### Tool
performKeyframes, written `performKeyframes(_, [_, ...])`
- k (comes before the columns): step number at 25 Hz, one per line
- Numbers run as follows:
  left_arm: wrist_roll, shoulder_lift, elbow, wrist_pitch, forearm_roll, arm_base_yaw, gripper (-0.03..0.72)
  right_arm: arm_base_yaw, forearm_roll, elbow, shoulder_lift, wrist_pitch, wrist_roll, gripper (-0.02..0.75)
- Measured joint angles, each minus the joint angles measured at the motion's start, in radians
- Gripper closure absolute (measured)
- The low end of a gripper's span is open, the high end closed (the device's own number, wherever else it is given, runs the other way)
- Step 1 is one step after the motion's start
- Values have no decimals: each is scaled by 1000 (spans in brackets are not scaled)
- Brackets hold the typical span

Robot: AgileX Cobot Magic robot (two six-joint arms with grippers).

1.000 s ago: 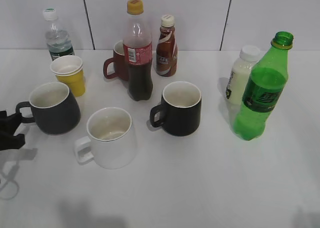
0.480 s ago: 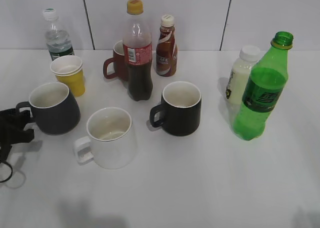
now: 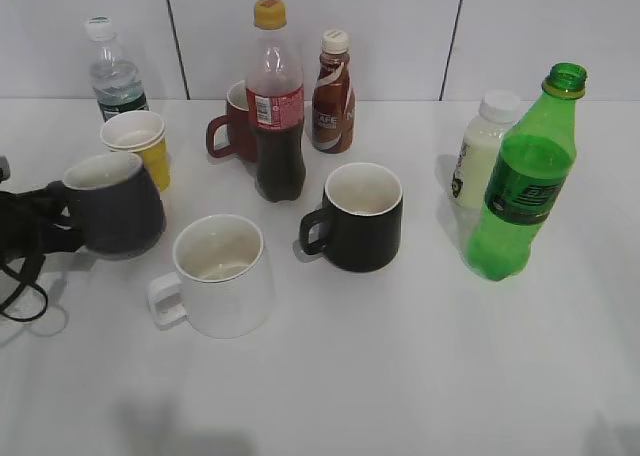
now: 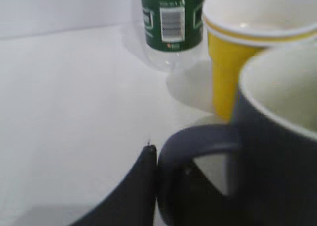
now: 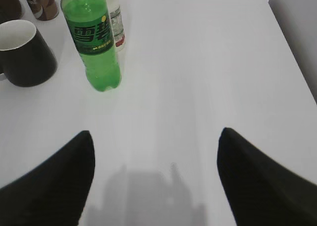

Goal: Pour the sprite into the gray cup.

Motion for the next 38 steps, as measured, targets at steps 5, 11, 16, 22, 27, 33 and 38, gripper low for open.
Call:
performKeyframes(5, [9,7,-17,32,29,0,636,0,24,0,0,0,0,161])
performKeyframes(11, [13,-34,16,21,34,0,636,0,114,-16,35,-85,-35,197])
performKeyframes(16, [14,-187,87,12,42,0,636,0,205,3,275,-540,-210,235])
performKeyframes(22, [14,-392,136,87,72,0,636,2,552,28,735,-871,-571,236])
performKeyframes(27, [14,-503,138,125,94,0,636,59,662,33,1025,-914,-720,236])
performKeyframes(33, [13,-563,138,129,99,0,636,147,675,36,1230,-1010,-737,189])
performKeyframes(38, [5,-591,138,135,106,0,636,191,675,36,1324,-1156,-733,145])
